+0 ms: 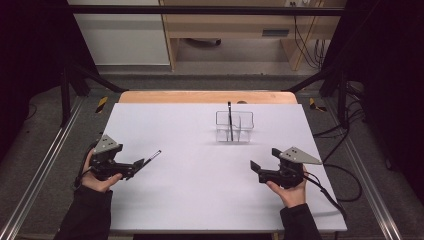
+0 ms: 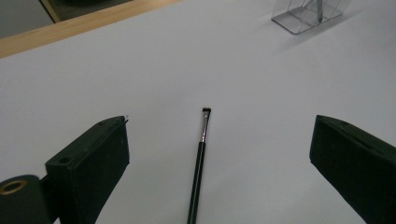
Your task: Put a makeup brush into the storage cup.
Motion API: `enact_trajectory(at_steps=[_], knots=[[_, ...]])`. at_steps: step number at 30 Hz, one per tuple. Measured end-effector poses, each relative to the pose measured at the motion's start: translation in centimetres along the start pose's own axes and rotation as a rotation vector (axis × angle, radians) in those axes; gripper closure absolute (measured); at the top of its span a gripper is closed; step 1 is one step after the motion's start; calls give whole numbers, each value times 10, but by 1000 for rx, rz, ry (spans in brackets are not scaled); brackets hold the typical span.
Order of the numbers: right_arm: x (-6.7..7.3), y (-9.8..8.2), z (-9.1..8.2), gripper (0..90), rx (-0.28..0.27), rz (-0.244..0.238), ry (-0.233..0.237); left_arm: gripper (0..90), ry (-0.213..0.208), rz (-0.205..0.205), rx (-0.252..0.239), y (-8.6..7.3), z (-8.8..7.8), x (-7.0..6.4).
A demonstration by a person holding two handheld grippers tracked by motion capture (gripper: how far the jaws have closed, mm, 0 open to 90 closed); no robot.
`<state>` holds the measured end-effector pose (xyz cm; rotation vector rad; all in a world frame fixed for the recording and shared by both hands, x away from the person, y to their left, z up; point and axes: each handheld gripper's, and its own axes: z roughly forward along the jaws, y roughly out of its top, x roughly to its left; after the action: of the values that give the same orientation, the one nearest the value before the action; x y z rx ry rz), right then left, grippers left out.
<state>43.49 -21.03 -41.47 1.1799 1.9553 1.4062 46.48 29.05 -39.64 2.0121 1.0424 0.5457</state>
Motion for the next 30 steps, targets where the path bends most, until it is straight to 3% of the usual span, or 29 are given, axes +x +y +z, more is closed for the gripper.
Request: enact_trajectory(at_steps=[19,30], knots=[[1,-1,1,100,22,-3,2,57,-2,50,158,12,39,1],[2,-2,2,101,30,-4,2,98,-4,75,238,11,59,0]])
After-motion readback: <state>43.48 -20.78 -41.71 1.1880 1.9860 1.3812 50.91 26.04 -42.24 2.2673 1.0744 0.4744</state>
